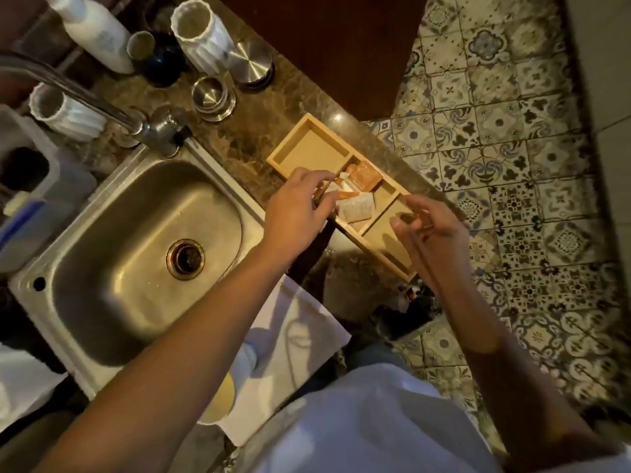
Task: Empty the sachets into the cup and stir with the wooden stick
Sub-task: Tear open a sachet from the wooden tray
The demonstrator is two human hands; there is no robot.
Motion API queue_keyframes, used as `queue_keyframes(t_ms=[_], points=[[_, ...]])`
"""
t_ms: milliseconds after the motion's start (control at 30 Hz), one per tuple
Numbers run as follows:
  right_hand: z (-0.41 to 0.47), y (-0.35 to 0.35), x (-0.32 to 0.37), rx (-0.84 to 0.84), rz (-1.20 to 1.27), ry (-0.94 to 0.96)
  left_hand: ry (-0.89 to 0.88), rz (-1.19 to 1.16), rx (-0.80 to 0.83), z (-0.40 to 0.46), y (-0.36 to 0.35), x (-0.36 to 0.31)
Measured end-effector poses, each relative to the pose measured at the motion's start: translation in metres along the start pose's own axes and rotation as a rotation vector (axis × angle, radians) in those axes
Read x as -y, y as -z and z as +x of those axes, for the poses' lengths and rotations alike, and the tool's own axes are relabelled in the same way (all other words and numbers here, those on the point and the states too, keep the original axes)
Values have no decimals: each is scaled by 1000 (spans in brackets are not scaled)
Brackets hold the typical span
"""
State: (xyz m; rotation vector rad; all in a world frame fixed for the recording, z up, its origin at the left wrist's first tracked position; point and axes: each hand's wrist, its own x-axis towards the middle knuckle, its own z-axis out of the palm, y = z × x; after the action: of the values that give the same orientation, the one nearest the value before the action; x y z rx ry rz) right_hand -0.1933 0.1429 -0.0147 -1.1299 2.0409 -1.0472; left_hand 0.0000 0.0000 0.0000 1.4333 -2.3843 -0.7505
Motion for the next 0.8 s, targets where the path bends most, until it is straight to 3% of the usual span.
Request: queue_keyframes(t_ms=[267, 500, 800], points=[[4, 11, 1, -11, -72, -105, -39, 112, 27, 35, -16, -20], [7, 9, -4, -34, -126, -73, 70, 280, 179, 62, -38, -17], [5, 11, 0, -75, -5, -89, 56, 217, 206, 66, -41, -18]])
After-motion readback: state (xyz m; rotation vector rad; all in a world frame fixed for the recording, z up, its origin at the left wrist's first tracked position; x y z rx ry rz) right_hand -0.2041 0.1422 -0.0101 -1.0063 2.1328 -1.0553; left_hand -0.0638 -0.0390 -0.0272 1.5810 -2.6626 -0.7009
